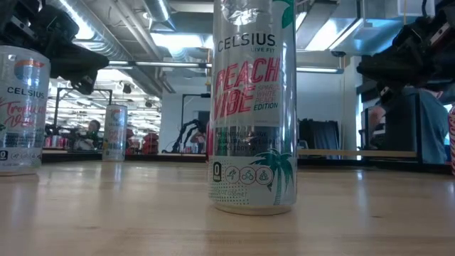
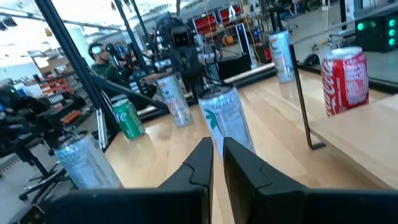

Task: Place canned beverage on shelf
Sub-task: Put the top white-pink soda can on the shelf

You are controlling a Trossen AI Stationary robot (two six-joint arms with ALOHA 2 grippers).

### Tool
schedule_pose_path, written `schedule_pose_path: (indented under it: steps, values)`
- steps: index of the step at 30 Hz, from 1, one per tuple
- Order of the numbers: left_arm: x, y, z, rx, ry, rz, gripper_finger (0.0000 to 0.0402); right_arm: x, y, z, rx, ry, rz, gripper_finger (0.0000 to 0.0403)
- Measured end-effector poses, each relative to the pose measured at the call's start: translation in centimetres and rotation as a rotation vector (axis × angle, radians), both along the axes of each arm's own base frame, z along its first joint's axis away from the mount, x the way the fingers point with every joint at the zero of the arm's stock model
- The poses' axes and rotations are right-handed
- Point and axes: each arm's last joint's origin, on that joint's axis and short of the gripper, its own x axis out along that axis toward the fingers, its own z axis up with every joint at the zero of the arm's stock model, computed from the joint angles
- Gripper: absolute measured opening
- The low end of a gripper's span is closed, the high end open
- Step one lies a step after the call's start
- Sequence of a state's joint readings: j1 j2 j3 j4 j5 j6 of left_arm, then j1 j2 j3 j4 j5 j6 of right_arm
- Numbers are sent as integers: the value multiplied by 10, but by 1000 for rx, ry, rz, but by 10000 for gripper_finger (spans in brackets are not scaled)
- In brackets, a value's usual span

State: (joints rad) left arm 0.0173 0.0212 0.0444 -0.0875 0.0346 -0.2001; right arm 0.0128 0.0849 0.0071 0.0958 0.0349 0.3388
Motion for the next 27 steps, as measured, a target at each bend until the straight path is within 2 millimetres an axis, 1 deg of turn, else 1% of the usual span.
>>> schedule_pose_path:
  steps: [6,9,15,19,23,27]
  values:
    - [0,0,0,0,0,0,16,-1,0,11,106,-115,2,28]
    - [0,0,0,0,1,0,16,-1,-1,13,113,-136,-35,28]
    - [0,0,0,0,0,0,16,-2,-6,13,130,-152,-183,28]
    - [0,1,1,10,-17,25,16,-3,-10,13,202,-172,-322,28]
    - [0,4,13,-16,-140,131,16,-4,-13,14,296,-207,-426,28]
    - [-3,6,28,-51,-299,208,16,-6,-14,16,325,-249,-481,28]
